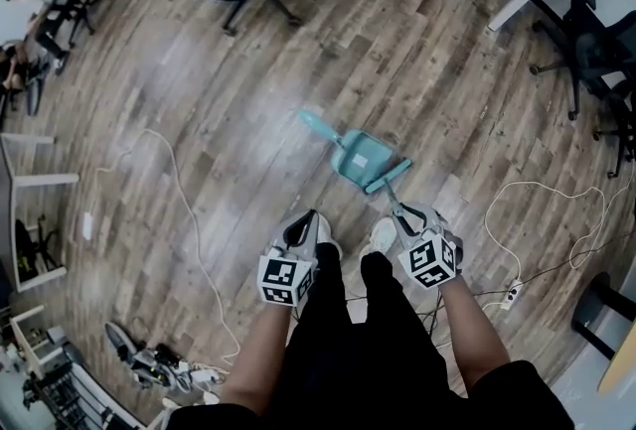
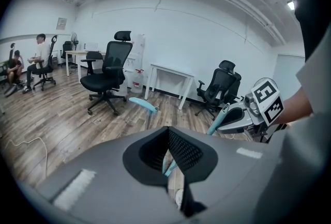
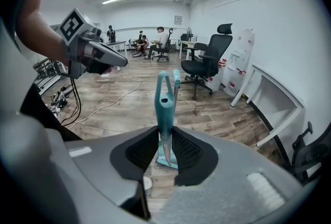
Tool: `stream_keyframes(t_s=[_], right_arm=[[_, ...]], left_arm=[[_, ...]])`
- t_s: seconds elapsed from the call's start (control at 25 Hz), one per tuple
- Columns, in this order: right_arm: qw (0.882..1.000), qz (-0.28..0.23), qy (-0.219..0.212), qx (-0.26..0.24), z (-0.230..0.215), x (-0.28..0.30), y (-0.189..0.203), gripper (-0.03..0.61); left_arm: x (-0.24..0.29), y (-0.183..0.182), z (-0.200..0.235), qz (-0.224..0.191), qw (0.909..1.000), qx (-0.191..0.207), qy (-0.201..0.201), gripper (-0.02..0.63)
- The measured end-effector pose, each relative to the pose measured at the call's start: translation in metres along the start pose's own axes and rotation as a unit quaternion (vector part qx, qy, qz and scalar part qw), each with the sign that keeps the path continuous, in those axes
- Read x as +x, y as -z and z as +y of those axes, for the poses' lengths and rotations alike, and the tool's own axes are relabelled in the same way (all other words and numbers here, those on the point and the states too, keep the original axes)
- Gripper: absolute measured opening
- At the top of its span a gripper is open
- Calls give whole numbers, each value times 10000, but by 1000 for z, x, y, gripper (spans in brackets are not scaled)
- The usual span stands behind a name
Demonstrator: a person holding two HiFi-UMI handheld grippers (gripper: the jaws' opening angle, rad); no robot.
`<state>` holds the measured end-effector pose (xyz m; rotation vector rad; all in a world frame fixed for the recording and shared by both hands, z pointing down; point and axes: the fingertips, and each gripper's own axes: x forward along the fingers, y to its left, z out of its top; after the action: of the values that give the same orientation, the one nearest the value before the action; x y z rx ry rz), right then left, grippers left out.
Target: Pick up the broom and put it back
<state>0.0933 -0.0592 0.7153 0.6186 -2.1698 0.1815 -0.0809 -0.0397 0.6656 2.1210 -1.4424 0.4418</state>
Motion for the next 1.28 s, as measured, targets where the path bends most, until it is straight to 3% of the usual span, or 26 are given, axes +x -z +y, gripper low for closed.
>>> stream_keyframes(t_s=[0.64,0.92,1.12,1.28], right_arm=[[9992,-132,-172,-347,-12,59,-57,86],[9994,-143,-32,-311,-24,89,-84,86],[9994,-111,150,-285,-33,105,-94,86],[9993,-117,293,-195,-39,116,-102,86]], left_arm=[[-6,3,28,-56,9996,-125,-259,18],[-7,3,41,-29,9994,-166,-294,19],[0,-6,36,-78,9998,129,-103,19],[-2,-14,40,-233,9997,-36,-93,18]])
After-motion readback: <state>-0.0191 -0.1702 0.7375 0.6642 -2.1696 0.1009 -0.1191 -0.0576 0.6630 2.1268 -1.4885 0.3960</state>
